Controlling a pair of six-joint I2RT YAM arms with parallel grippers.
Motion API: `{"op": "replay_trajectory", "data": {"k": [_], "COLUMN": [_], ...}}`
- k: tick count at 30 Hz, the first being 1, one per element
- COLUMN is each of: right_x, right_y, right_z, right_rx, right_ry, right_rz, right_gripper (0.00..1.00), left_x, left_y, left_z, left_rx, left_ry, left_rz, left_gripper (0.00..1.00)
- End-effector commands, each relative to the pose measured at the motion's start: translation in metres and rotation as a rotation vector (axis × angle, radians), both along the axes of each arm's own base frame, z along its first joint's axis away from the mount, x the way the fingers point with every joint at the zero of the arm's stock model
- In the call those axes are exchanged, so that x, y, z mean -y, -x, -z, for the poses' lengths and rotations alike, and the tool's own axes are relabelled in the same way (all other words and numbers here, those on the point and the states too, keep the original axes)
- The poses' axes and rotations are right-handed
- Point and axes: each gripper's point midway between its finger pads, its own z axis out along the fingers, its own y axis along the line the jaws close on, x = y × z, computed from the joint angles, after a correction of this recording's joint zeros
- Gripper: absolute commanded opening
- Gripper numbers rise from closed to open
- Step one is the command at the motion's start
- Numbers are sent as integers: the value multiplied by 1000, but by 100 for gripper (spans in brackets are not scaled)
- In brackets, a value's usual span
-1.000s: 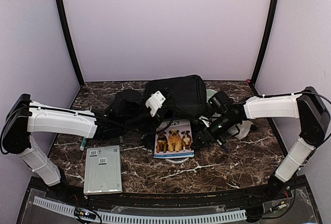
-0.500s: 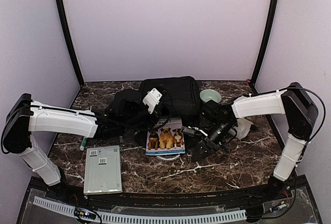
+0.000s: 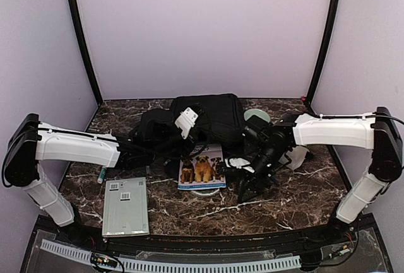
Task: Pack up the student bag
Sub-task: Place the book in the largest pocket of the bag, then adjust the book in the largest pocket of the bag.
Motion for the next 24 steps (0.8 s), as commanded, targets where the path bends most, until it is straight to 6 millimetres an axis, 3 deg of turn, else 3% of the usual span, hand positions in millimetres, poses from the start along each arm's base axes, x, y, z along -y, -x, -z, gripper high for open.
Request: {"op": "replay_trajectory", "data": {"k": [1,6,10,13,19,24], "right_x": [-16,-36,-51,-58,-75,-71], "right_y": [-51,-72,-62,-59,-80,-93], "right_z": [-11,-14,-7,12,16,36], "right_rx": [434,586,613,672,791,861], "right_ry": [1,-13,-31,2,3,47], "right_rz": [53,81,18,-14,55,51], "right_gripper": [46,52,60,66,66,66], "left_x": [8,9,8,8,11,15], "left_y": [-5,-7,-11,-10,-6,-3], "left_z": [-33,-29,-31,-34,-40,-43], "left_rx": [5,-46,-76,-84,-101,-113], "left_ry": [99,117,135,146,161,160], "left_rz": [6,24,26,39,71,99], "left_gripper": [0,0,0,0,0,0]}}
